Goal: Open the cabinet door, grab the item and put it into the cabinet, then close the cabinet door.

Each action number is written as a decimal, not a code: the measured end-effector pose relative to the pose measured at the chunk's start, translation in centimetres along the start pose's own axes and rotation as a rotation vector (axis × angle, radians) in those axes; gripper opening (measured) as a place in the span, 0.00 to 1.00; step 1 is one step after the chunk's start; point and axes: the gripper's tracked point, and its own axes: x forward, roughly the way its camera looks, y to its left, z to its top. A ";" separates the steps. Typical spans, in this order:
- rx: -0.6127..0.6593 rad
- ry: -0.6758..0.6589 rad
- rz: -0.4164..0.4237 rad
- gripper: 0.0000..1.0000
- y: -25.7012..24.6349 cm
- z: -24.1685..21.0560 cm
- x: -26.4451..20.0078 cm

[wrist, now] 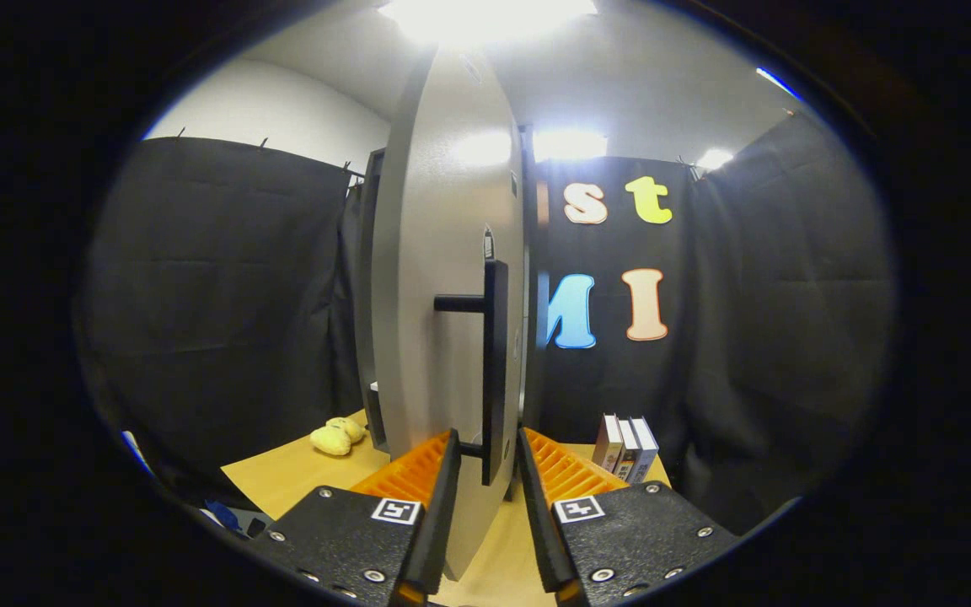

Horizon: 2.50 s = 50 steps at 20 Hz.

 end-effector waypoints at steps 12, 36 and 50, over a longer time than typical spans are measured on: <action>-0.055 -0.066 -0.341 0.91 -2.7 -0.3 -3.0; 0.031 0.096 -0.222 0.93 21.1 -32.5 5.7; 0.096 0.254 -0.210 0.92 23.2 -45.0 7.6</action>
